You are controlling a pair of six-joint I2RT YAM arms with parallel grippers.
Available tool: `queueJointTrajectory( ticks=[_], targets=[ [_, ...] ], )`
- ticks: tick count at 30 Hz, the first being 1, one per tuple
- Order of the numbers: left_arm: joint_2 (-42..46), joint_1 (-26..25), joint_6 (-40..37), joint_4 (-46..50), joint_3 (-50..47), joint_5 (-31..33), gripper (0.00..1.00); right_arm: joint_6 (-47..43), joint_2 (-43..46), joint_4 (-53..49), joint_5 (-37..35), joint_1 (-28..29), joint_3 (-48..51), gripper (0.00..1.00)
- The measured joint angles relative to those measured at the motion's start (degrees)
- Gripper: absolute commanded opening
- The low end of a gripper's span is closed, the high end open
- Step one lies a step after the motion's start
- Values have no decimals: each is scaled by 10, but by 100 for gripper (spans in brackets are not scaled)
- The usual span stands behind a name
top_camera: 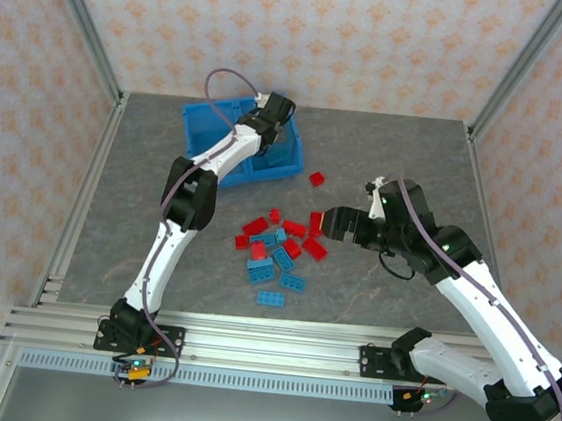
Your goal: Sort the legos into containers by color
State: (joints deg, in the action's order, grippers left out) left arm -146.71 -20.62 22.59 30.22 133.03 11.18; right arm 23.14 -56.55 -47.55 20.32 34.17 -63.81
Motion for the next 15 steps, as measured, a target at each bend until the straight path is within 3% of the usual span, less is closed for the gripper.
queueJointTrajectory(
  ticks=[8,12,15],
  targets=[
    [38,-4,-1,0,-19,-10,68,0,-6,0,-10,0,-2,99],
    [127,-4,-3,-9,-86,-29,68,-11,-23,2,-23,0,-12,99],
    [247,-9,-16,-42,-188,-49,68,-43,-54,8,-48,0,-25,99]
  ],
)
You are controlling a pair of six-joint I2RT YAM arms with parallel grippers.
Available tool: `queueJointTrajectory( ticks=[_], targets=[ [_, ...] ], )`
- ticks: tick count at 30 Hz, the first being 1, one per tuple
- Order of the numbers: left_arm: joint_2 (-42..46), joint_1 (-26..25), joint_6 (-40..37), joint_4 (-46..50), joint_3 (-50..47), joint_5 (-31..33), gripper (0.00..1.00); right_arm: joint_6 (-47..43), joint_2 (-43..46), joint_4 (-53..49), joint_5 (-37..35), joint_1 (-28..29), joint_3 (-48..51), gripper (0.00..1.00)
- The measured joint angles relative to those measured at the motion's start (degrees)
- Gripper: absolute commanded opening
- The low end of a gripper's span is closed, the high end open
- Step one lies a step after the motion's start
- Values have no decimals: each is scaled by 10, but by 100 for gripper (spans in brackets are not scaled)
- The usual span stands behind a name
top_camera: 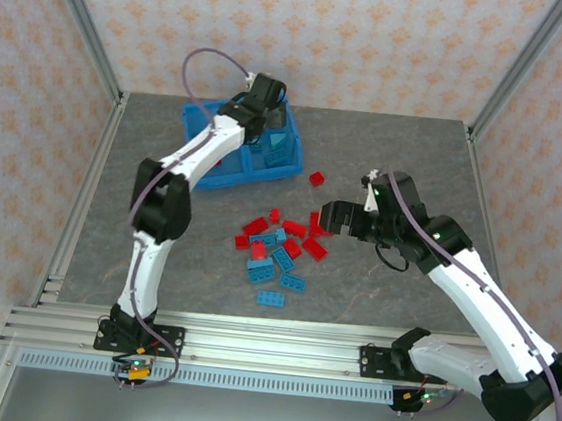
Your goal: Sort the legos into containers by color
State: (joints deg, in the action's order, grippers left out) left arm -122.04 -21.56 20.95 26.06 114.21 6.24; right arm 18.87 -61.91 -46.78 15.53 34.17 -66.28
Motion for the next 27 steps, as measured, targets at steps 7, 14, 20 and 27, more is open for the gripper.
queueJointTrajectory(
  ticks=[7,14,20,27],
  targets=[
    [364,-60,-111,-59,-255,-42,70,-108,-194,27,-71,-3,-90,99],
    [614,-96,-315,36,-394,-98,80,-190,-424,34,-80,-26,-225,97],
    [704,-101,-442,195,-460,-189,93,-237,-574,27,-83,-50,-356,95],
    [781,-103,-510,286,-543,-297,100,-287,-672,19,-87,-72,-433,93]
  ],
)
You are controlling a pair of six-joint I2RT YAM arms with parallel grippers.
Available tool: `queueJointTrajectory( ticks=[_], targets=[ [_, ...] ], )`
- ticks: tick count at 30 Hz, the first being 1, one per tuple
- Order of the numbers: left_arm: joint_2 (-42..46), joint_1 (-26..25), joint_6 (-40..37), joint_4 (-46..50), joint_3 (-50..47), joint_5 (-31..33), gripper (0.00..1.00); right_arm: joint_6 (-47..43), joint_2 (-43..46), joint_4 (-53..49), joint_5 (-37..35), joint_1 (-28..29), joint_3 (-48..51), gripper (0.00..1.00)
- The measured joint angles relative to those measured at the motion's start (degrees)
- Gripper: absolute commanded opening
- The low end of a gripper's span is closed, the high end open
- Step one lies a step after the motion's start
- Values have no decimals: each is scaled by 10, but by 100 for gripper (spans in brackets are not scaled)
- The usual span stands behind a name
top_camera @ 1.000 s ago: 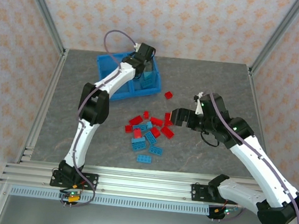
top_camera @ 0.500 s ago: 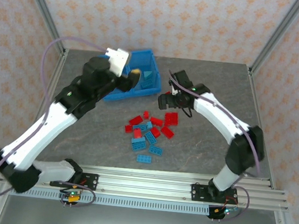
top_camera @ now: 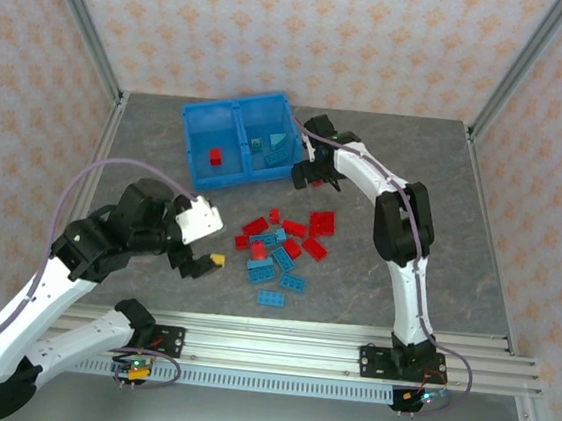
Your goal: Sort the legos into containers by color
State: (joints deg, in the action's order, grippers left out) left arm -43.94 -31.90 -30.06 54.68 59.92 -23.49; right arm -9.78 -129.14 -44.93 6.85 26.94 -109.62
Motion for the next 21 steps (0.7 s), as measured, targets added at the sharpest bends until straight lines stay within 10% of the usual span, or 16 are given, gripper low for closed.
queueJointTrajectory(
  ticks=[16,21],
  targets=[
    [52,0,-68,6,-75,-107,100,-52,-83,-24,57,-33,-74,32],
    [61,0,-75,-10,-81,-110,100,-40,-54,-6,58,-34,-30,28]
  ],
)
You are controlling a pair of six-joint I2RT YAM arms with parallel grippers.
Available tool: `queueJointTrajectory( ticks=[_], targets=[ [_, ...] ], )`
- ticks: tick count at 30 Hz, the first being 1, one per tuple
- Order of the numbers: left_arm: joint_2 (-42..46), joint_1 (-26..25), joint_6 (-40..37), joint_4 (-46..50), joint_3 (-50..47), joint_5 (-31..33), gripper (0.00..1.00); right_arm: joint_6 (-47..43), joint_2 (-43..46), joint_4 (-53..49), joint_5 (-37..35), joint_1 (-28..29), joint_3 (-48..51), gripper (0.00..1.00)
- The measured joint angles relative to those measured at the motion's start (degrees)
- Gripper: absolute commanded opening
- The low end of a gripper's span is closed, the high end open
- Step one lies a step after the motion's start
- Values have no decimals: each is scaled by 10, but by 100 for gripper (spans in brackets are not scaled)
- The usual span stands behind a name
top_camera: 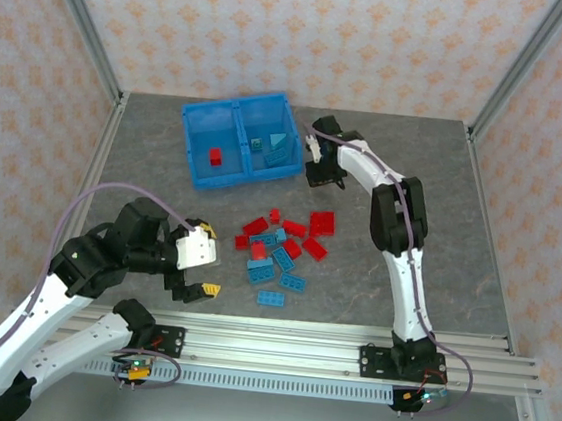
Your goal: Sort the legos into containers by color
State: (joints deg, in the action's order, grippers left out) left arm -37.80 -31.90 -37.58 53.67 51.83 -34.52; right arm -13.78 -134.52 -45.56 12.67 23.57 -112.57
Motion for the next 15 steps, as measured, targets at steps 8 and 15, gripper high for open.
queueJointTrajectory(
  ticks=[8,15],
  targets=[
    [50,0,86,-29,1,57,100,90,276,70,11,27,204,25],
    [69,0,254,-20,58,218,100,201,403,176,7,186,208,26]
  ],
)
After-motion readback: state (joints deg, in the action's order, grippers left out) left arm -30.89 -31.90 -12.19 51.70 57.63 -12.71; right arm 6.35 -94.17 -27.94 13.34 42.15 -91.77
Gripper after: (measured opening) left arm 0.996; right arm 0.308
